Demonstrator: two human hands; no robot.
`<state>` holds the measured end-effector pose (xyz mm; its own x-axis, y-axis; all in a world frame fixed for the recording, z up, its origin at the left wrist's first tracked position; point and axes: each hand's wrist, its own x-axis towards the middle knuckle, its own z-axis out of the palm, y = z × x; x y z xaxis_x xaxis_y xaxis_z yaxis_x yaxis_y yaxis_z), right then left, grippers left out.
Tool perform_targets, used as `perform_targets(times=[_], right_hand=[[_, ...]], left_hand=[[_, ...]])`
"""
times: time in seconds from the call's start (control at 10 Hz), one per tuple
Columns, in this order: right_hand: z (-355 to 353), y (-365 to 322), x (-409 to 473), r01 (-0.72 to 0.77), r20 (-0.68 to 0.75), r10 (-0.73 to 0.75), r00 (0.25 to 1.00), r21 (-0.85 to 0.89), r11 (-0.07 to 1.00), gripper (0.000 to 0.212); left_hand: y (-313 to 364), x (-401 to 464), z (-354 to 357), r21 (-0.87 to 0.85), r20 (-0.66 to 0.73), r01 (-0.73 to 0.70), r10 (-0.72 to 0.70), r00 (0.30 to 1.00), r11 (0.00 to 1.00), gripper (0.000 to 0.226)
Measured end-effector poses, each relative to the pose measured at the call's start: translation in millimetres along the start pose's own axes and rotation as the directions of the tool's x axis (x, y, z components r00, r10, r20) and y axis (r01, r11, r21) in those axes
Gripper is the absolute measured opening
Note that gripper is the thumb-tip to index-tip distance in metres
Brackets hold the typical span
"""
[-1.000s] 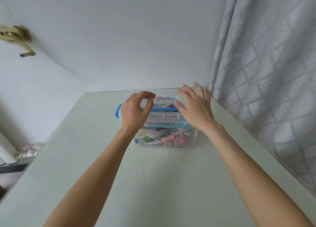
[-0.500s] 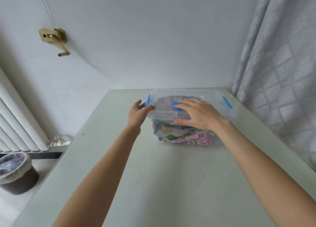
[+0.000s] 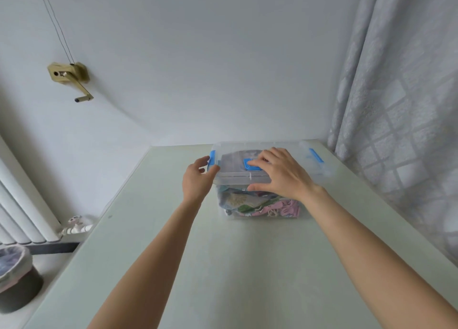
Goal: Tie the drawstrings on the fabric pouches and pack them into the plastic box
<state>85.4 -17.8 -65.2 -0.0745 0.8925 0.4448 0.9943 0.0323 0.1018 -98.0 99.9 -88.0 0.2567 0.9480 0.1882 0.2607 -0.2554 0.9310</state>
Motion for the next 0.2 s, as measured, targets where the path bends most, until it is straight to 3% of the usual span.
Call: perform_targets(times=[0.1,0.2], right_hand=[[-3,0,-10,0.052,-0.231,-0.031,0.973,0.085,0.995,0.059],[-15,-11,-22,-0.009,-0.443,0.110,0.890,0.224,0.974,0.030]], left_hand=[[-3,-10,-2,0.102,-0.098,-0.107,0.117,0.988,0.989,0.038],[-2,-23,-6,-0.010,-0.256,-0.108,0.102,0.961,0.994,0.026]])
